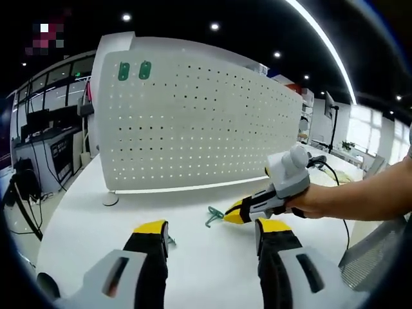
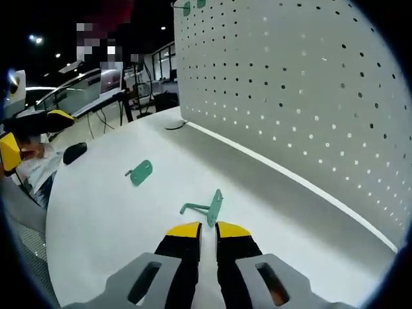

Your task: Insert the hook assembly into the mounting plate slot until the hook locks in place.

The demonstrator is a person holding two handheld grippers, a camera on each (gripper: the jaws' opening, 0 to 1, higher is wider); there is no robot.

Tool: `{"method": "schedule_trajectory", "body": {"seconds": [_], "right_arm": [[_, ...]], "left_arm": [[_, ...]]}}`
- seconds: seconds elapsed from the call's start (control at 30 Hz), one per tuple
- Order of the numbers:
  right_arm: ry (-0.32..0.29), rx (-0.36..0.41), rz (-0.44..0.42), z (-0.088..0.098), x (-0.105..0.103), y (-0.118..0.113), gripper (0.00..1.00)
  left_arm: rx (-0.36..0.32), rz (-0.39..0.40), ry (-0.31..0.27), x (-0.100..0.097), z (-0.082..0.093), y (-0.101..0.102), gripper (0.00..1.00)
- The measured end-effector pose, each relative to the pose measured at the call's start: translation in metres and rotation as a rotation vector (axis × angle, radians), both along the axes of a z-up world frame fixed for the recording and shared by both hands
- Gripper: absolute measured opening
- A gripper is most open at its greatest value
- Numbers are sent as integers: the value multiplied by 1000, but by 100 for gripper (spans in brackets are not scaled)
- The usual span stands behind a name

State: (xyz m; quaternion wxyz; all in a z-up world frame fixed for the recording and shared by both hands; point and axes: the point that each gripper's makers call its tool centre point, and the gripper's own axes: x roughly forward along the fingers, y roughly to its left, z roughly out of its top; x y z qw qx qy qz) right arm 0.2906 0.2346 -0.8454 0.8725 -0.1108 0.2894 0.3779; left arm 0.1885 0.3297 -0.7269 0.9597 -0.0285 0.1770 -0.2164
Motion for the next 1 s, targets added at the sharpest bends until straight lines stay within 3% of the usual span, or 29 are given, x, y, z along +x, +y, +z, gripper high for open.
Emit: {"method": "schedule_trajectory", "body": {"seconds": [0.57,1.0], "right_arm": [[-8,14,-17,-6,3,2,3],[-33,16,-13,2,6,0,1]], "left_arm": [[-3,-2,12,-1,-3,0,55],[-1,-5,15,-1,-4,0,54]]}}
